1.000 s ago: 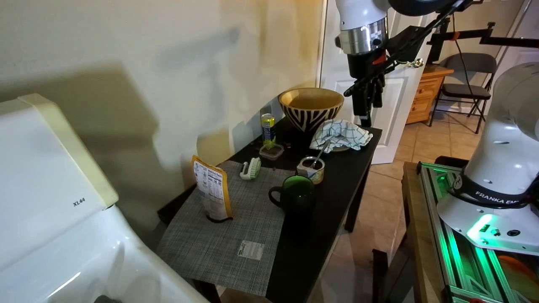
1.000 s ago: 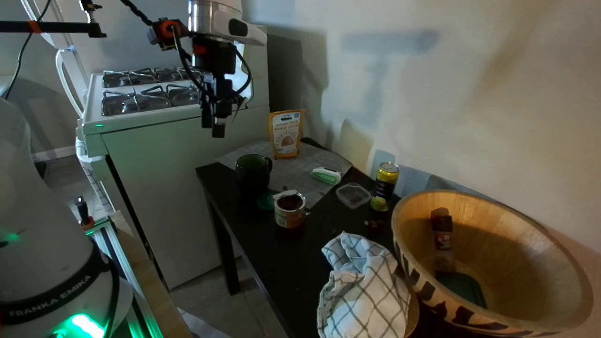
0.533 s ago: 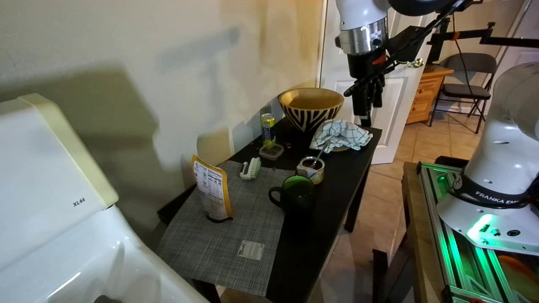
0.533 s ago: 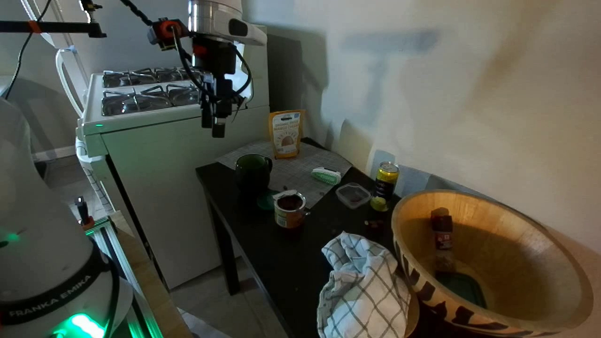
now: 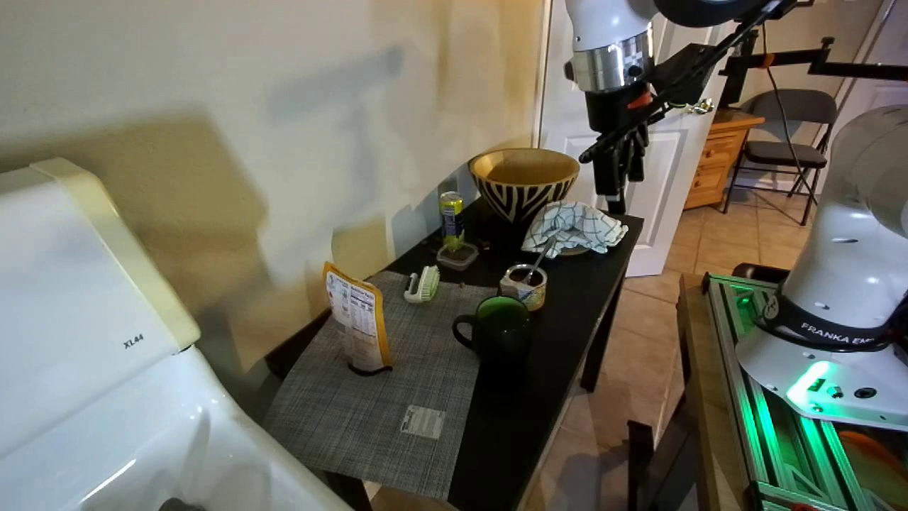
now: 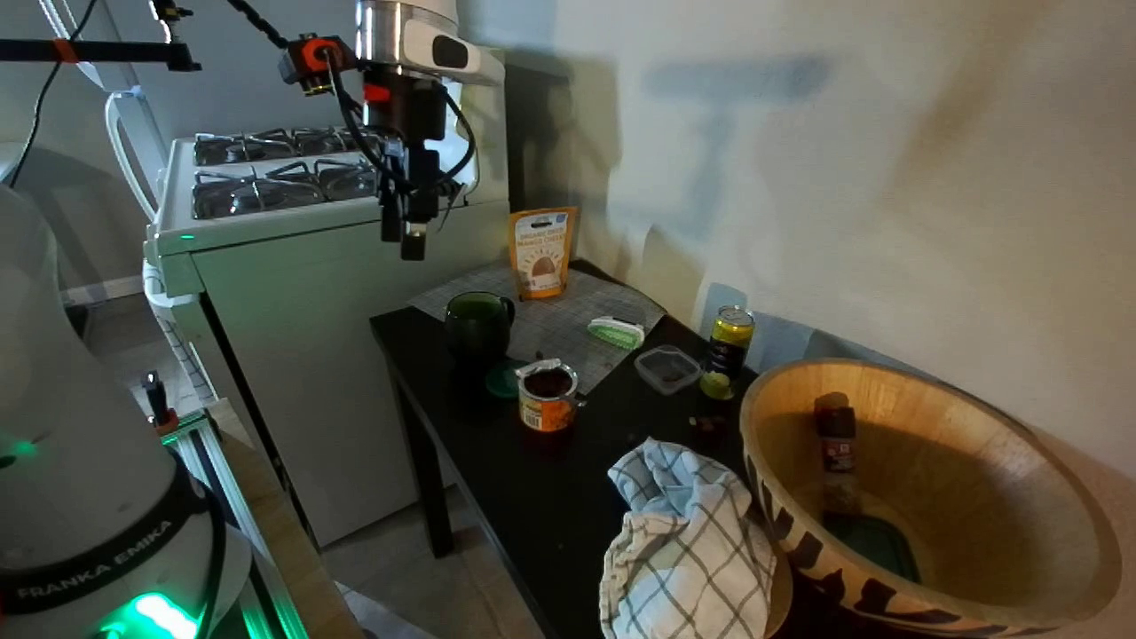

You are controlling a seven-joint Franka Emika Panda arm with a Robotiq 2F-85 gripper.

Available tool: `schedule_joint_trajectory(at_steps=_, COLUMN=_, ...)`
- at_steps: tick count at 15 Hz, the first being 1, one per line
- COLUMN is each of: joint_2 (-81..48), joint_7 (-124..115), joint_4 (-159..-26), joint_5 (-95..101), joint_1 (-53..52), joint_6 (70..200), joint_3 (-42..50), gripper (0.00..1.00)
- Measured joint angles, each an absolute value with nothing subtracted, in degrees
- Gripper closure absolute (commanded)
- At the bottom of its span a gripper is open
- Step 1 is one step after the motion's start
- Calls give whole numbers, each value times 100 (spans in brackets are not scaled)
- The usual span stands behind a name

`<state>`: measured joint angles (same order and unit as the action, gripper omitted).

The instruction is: Unfold the towel

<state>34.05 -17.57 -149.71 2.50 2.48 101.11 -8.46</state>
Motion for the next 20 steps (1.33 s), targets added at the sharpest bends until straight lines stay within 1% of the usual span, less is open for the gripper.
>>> schedule_joint_trajectory(at_steps=8, joint_2=3407, joint_7=-1756, joint_4=-14949, joint_5=250, joint_1=252, joint_6=10215, joint_3=-728, gripper=0)
schedule_joint_trajectory(at_steps=13, joint_2=3369, joint_7=-1406, joint_4=-14906, joint_5=254, joint_1=564, joint_6=10729, joint_3=-37, gripper=0)
schedule_joint_trajectory(at_steps=20, joint_2=2895, joint_7=-1026, joint_4=-14994, joint_5=300, joint_1=1554, joint_6=12059, joint_3=964, gripper=0)
